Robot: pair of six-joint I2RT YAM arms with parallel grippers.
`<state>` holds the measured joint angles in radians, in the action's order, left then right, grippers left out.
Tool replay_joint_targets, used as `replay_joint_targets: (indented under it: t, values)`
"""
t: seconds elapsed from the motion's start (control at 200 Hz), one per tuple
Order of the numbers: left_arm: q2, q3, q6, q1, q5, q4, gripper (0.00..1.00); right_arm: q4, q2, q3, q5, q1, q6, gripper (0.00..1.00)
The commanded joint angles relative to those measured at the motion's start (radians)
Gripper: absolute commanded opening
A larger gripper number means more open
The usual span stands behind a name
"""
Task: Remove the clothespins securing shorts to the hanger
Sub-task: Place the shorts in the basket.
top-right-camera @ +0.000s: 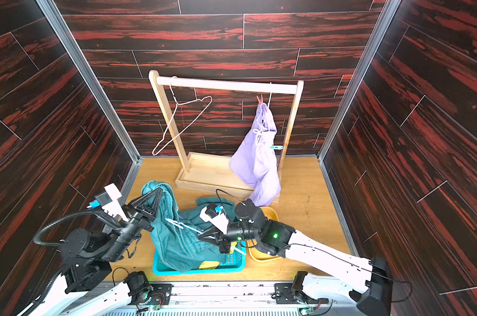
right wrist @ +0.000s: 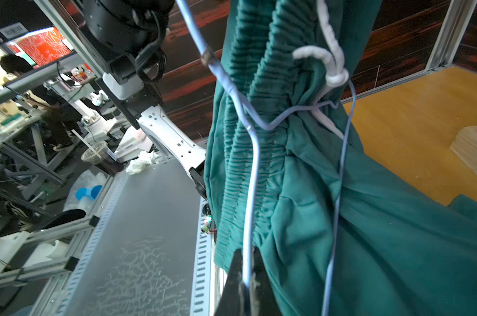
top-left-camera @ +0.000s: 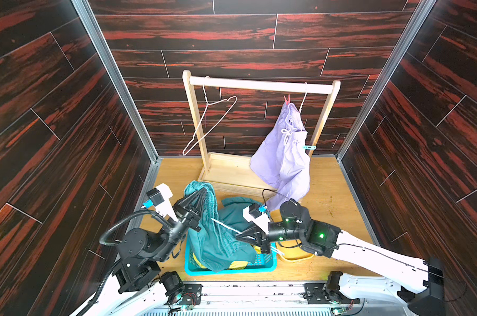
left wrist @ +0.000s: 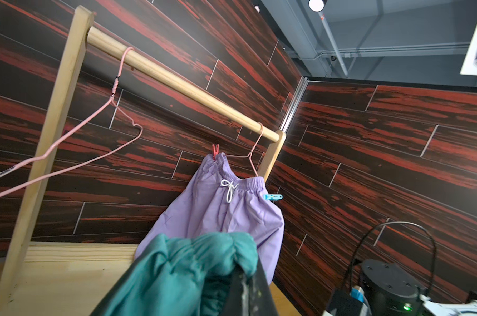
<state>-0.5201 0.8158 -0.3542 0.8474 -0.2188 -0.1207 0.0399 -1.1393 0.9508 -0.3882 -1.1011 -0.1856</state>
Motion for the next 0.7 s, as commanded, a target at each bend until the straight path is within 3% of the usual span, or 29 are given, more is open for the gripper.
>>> replay_joint_targets:
  t: [0.0,0.185,0.356,0.506,0.691]
  values:
    - [-0.025,0.037,0.039,0.001,-0.04,-0.026,0.0,-0.101,-0.022,-0.022,-0.032,-0.016,-0.082,0.0]
    - [-0.093,0.031,0.062,0.0,-0.105,0.031,0.0,-0.15,0.025,-0.073,-0.11,-0.017,-0.122,0.0]
    - [-0.193,0.022,0.055,0.0,-0.108,0.052,0.0,0.0,0.131,-0.103,-0.095,-0.014,-0.1,0.0]
    - [-0.274,0.015,0.037,0.0,-0.064,0.041,0.0,0.319,0.196,-0.073,0.084,0.004,-0.069,0.0]
    - [-0.304,-0.042,0.005,0.0,-0.066,-0.02,0.0,0.645,0.299,0.038,0.292,0.01,-0.138,0.0]
